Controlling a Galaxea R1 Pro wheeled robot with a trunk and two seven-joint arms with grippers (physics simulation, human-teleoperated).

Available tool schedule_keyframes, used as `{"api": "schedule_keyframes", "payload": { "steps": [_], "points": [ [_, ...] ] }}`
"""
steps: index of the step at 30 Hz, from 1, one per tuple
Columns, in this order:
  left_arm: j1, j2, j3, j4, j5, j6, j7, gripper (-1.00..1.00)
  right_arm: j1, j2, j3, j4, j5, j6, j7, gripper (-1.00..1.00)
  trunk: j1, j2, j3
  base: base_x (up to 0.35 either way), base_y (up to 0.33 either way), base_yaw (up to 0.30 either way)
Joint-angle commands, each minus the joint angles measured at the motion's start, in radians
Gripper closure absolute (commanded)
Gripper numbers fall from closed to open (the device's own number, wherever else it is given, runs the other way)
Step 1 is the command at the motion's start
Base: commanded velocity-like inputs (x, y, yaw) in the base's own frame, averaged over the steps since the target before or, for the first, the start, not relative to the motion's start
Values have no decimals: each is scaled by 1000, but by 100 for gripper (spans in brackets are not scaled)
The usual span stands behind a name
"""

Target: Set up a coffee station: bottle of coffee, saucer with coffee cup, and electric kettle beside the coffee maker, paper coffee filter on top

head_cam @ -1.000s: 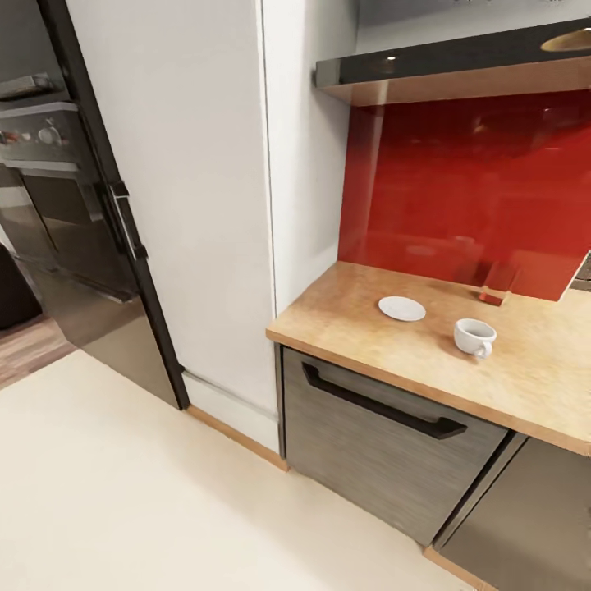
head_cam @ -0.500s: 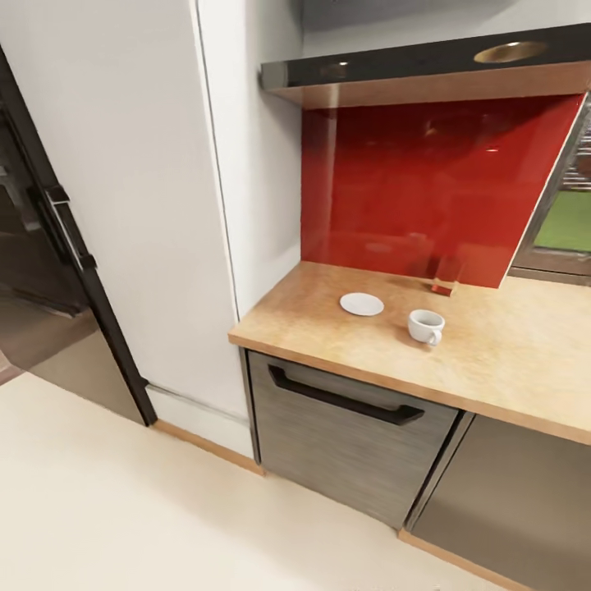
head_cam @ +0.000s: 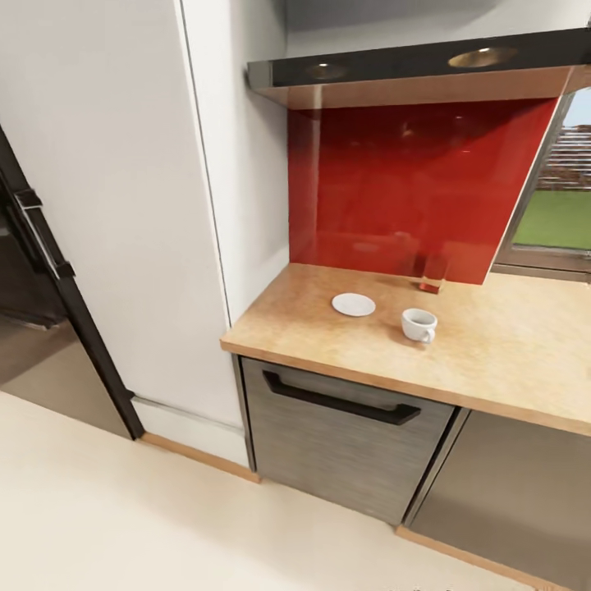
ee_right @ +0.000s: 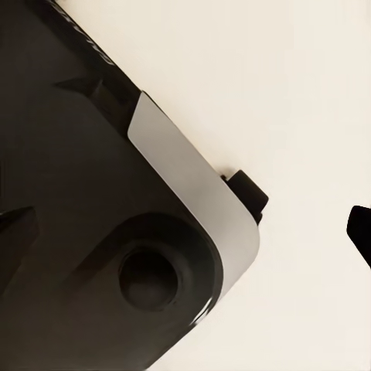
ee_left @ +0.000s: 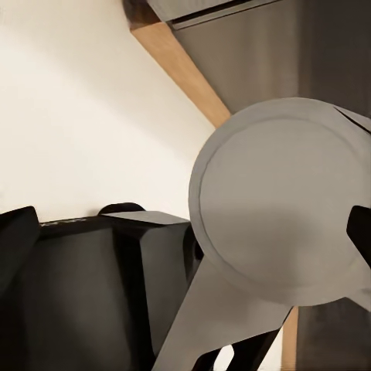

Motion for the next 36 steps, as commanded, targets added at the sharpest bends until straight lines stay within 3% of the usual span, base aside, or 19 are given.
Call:
{"api": "schedule_keyframes", "payload": {
  "steps": [1,22,36],
  "points": [
    [0,0,-8,0,7,-10,-1,-100,-1,0,5,0,2,-4,1,-100,0,0,-1,25,73,-239],
    [0,0,-8,0,7,-10,-1,-100,-1,0,4,0,2,-3,3,-100,0,0,3,4,15,-274],
    [0,0,-8,0,7,-10,-1,-100,-1,-1,2,0,-1,-3,3,-100,0,0,4,81,191,-37]
  ]
}}
